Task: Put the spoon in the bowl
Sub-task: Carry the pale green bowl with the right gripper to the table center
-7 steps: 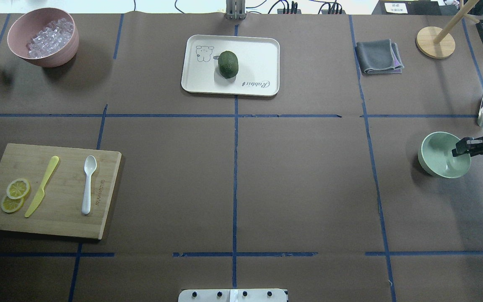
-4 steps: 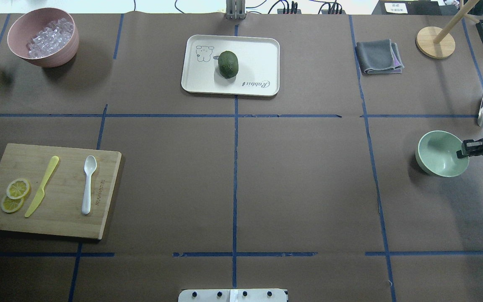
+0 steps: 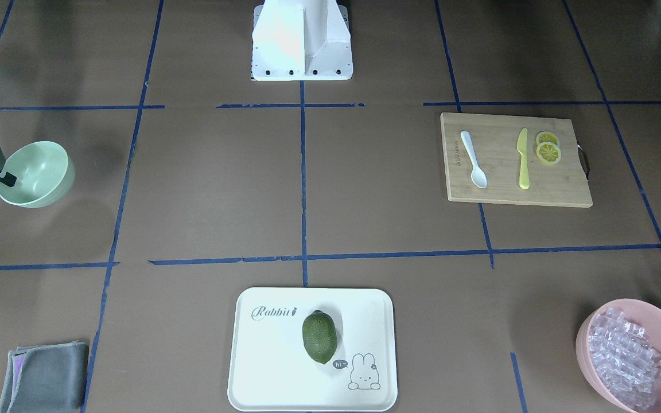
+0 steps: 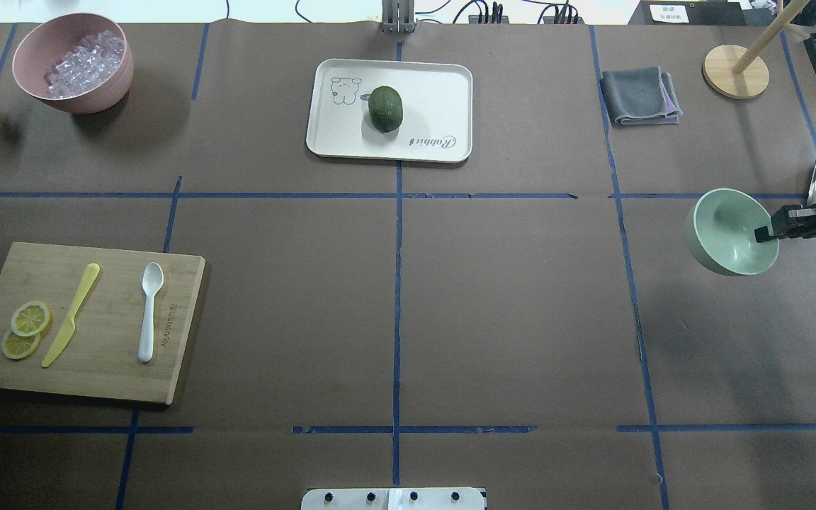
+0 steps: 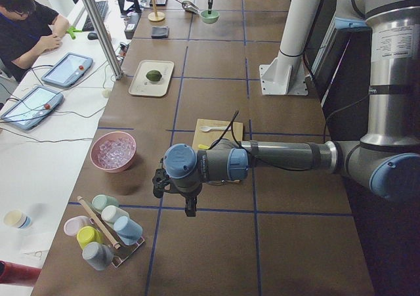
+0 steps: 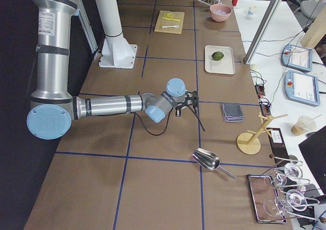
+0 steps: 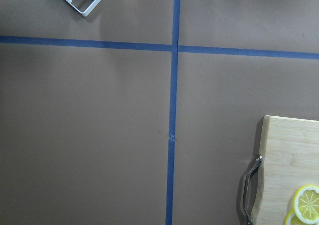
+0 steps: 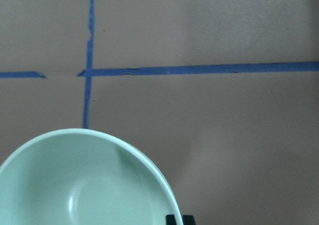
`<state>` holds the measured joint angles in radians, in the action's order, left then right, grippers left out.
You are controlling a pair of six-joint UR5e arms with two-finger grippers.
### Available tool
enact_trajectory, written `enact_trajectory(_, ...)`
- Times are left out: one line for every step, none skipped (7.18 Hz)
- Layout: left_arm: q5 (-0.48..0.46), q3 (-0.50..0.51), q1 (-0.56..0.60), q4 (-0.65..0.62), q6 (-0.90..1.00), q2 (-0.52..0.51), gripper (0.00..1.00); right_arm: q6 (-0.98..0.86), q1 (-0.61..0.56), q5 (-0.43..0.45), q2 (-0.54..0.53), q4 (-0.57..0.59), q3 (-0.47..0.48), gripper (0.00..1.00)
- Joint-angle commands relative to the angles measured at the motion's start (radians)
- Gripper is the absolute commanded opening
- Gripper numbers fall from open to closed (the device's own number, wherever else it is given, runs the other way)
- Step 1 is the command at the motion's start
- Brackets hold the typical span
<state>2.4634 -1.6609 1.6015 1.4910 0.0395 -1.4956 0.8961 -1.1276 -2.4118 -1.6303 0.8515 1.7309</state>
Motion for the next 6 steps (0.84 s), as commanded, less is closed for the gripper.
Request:
enact_trajectory(0.000,0.000,0.000,0.000,-0.001,0.000,1.00,0.197,0.073,0.011,0.161,0.174,0.108,0.00)
enact_trajectory(-0.001,0.000,0.000,0.000,-0.001,0.000,1.00,0.225,0.124,0.057,0.259,0.359,0.172,0.00)
enact_trajectory(0.000,0.000,0.000,0.000,-0.001,0.000,1.00,0.227,0.203,0.160,0.379,0.579,0.227,0.00)
enact_trajectory(0.000,0.000,0.002,0.000,-0.001,0.000,1.00,0.297,0.324,0.260,0.476,0.675,0.237,0.00)
enact_trajectory(0.000,0.003,0.000,0.000,-0.001,0.000,1.00,0.464,0.462,0.384,0.539,0.675,0.217,0.00)
enact_trajectory(0.000,0.006,0.000,0.000,-0.001,0.000,1.00,0.515,0.548,0.489,0.610,0.672,0.161,0.00)
